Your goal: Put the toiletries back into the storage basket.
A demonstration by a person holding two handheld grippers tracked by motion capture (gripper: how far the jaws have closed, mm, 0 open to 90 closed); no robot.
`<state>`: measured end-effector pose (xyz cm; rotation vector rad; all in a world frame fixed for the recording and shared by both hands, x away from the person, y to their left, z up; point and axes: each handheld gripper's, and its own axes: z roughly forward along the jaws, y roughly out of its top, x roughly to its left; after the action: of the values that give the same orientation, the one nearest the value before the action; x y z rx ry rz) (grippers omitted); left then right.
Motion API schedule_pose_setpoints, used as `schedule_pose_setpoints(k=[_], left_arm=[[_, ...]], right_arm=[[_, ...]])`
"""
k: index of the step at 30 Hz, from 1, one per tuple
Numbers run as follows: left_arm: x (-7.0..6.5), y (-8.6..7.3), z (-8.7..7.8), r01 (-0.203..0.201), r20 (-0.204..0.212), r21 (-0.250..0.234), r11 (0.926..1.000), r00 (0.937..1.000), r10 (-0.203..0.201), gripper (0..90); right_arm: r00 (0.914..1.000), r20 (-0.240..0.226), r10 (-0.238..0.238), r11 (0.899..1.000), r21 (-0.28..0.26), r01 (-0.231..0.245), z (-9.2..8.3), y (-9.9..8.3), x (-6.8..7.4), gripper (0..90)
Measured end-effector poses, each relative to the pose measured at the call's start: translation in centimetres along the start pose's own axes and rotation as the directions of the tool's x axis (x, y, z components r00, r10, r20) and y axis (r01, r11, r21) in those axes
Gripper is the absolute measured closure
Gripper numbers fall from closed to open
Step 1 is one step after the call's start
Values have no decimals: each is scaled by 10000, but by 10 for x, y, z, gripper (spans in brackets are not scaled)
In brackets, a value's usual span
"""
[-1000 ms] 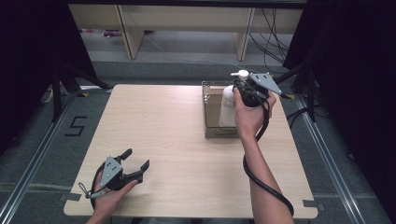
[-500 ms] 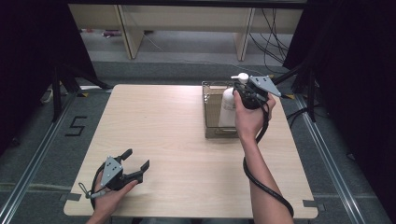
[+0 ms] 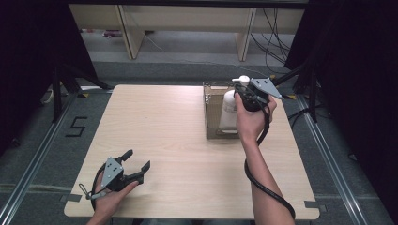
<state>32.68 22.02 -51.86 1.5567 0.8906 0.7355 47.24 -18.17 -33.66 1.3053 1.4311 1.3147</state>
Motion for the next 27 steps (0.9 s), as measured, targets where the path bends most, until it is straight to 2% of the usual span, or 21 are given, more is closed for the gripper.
schedule_pose_setpoints(k=[10,12,15,19,27], left_arm=[[0,-1,2,59,68,-107,9999,10000,-58,187],[0,-1,1,60,67,-112,9999,10000,-59,187],[0,-1,1,57,59,-116,9999,10000,-56,187],[-1,-1,1,59,70,-118,9999,10000,-58,187],[-1,-1,0,2,17,45,10000,10000,-2,187]], right_arm=[[10000,29,-50,9997,246,49,2,-10,-1,606],[9999,70,115,9994,321,-117,2,-12,0,606],[9999,51,-88,9994,335,86,3,-14,-2,606],[10000,6,14,9993,383,-14,4,-16,-2,606],[10000,37,-15,9984,566,13,5,-22,-2,606]])
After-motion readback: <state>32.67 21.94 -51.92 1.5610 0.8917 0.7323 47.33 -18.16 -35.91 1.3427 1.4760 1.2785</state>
